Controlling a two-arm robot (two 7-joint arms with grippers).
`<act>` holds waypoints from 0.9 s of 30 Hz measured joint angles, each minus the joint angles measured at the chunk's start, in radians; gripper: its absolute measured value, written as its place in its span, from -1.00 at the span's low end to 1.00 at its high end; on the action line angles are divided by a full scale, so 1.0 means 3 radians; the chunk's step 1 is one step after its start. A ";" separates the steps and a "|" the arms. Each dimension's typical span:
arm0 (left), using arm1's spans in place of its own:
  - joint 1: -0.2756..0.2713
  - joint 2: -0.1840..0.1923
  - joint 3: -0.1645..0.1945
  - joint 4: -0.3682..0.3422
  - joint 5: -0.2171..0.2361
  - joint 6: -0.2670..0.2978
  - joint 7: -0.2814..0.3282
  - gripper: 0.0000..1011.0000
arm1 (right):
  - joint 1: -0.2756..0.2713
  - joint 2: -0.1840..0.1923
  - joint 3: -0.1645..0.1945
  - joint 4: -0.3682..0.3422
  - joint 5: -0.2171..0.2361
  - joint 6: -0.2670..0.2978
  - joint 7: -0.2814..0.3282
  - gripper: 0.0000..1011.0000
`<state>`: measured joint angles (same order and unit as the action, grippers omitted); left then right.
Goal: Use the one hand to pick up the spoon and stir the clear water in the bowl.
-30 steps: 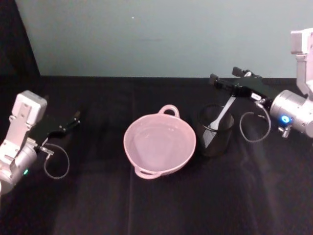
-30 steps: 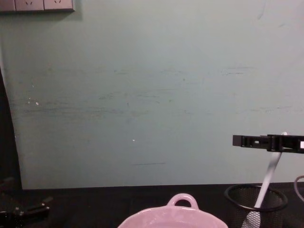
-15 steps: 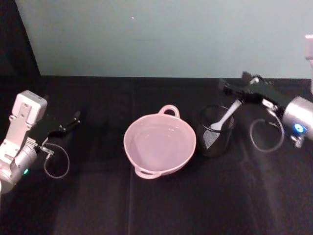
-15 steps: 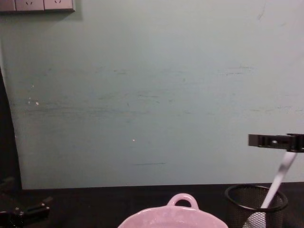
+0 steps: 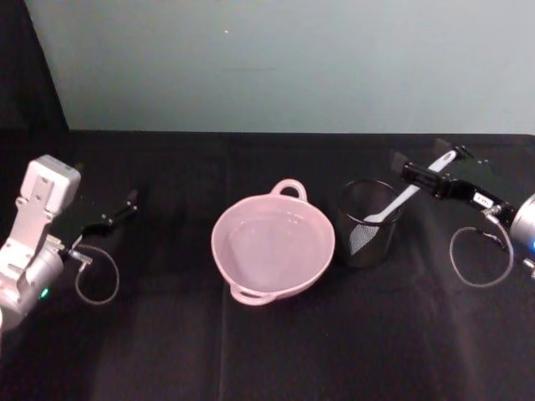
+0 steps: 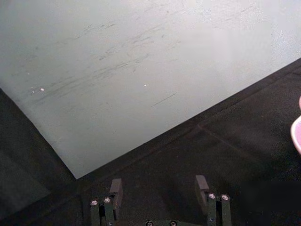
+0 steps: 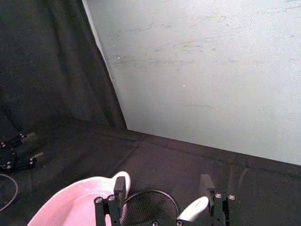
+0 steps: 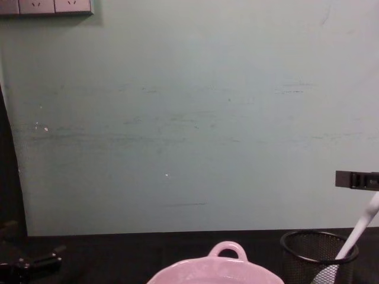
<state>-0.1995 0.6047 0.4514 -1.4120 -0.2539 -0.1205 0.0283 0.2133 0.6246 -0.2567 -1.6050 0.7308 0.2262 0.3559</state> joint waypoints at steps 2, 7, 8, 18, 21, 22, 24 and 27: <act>0.0000 0.0000 0.0000 0.0000 0.0000 0.0000 0.0000 1.00 | -0.0038 0.0020 0.0013 -0.0040 0.0022 0.0008 -0.0014 0.98; 0.0000 0.0000 0.0000 0.0000 0.0000 0.0000 0.0000 1.00 | -0.0121 0.0074 0.0031 -0.0127 0.0062 0.0045 -0.0048 0.98; 0.0000 0.0000 0.0000 0.0000 0.0000 0.0000 0.0000 1.00 | -0.0153 0.0092 0.0037 -0.0157 0.0067 0.0049 -0.0063 0.98; 0.0000 0.0000 0.0000 0.0000 0.0000 0.0000 0.0000 1.00 | -0.0274 0.0128 0.0016 -0.0146 -0.0062 -0.0028 -0.0164 0.98; 0.0000 0.0000 0.0000 0.0000 0.0000 0.0000 0.0000 1.00 | -0.0307 0.0137 0.0010 -0.0147 -0.0144 -0.0066 -0.0169 0.98; 0.0000 0.0000 0.0000 0.0000 0.0000 0.0000 0.0000 1.00 | -0.0319 0.0143 0.0009 -0.0152 -0.0163 -0.0074 -0.0170 0.98; 0.0000 0.0000 0.0000 0.0000 0.0000 0.0000 0.0000 1.00 | -0.0352 0.0161 0.0010 -0.0168 -0.0223 -0.0092 -0.0167 0.98; 0.0000 0.0000 0.0000 0.0000 0.0000 0.0000 0.0000 1.00 | -0.0414 0.0196 0.0025 -0.0198 -0.0320 -0.0126 -0.0167 0.98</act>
<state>-0.1995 0.6047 0.4514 -1.4120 -0.2539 -0.1205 0.0283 0.0890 0.6835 -0.2492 -1.6645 0.6348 0.1884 0.3057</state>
